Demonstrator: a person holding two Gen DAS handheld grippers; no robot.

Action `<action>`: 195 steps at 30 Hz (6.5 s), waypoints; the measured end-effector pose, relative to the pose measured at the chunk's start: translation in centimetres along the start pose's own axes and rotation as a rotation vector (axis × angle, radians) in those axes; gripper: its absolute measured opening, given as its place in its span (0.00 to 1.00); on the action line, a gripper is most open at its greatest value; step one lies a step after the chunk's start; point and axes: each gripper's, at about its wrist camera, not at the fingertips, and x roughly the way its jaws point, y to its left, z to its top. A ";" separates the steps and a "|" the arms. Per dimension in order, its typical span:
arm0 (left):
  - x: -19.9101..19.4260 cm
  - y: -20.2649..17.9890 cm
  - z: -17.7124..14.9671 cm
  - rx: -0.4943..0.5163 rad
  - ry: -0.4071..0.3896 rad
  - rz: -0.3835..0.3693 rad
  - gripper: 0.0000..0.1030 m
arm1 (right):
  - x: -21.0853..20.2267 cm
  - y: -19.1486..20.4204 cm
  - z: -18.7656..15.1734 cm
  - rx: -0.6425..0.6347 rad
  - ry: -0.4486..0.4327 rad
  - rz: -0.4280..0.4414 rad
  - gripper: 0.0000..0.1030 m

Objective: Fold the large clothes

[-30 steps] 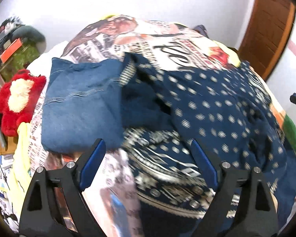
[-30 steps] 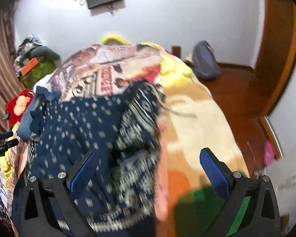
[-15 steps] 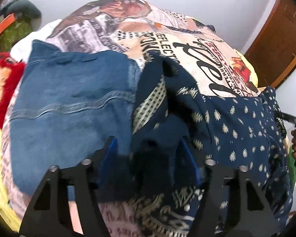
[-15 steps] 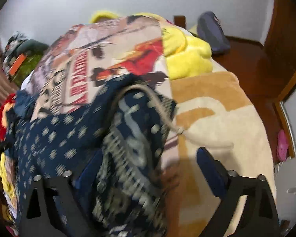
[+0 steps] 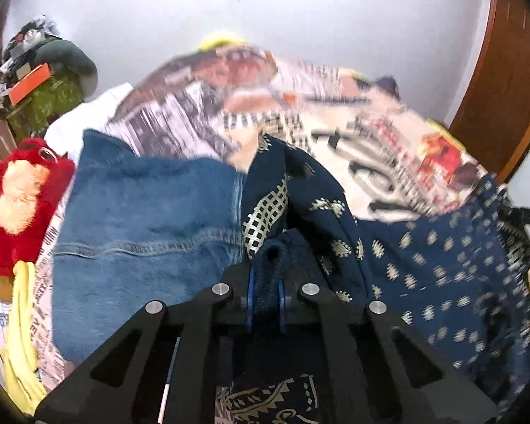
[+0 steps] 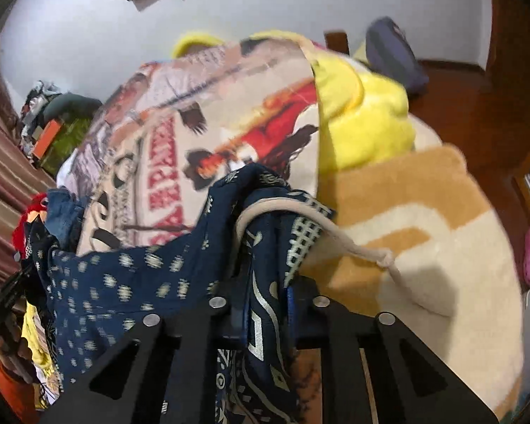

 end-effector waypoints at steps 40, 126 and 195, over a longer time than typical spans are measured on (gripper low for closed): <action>-5.9 2.4 -3.8 0.068 0.102 0.070 0.10 | -10.5 7.4 -7.4 -0.408 -0.078 -0.240 0.11; -21.7 -2.6 -13.3 -0.046 -0.066 -0.216 0.12 | -22.3 7.1 -19.3 -0.149 -0.142 0.118 0.12; 1.7 2.1 2.4 0.032 0.028 0.169 0.65 | 0.3 12.8 -1.5 -0.304 -0.071 -0.100 0.13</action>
